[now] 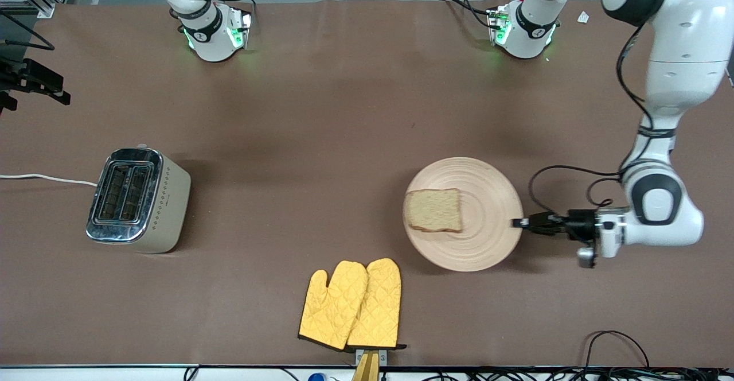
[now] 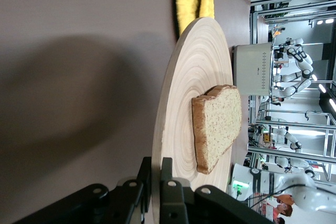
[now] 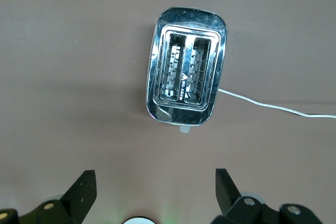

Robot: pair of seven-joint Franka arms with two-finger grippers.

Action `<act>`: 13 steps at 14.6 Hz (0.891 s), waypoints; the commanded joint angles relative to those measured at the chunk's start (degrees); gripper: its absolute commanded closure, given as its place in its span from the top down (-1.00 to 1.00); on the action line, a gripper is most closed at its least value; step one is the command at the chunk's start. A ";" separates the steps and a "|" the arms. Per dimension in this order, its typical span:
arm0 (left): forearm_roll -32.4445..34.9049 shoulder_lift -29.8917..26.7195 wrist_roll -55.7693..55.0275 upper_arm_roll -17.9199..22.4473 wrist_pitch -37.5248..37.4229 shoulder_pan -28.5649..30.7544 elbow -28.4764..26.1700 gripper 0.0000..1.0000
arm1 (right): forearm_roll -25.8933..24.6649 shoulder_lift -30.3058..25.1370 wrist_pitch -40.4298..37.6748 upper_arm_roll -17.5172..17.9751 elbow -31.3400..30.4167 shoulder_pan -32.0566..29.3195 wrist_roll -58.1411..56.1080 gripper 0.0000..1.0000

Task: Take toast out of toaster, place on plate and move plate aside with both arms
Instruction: 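Slide the plate with toast across the table with the left gripper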

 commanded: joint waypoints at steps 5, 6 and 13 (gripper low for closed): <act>6.32 2.14 4.78 -1.13 -2.61 9.99 -0.54 -0.99 | -0.85 -0.32 -0.34 0.39 -0.04 -0.50 -0.59 1.00; 6.41 2.93 6.45 -1.05 -2.61 11.22 -0.45 -0.99 | -0.85 -0.32 -0.34 0.39 -0.04 -0.50 -0.59 1.00; 6.50 4.43 7.87 -0.69 -2.53 12.29 -0.01 0.49 | -0.93 -0.32 -0.34 0.57 0.05 -0.15 -0.50 1.00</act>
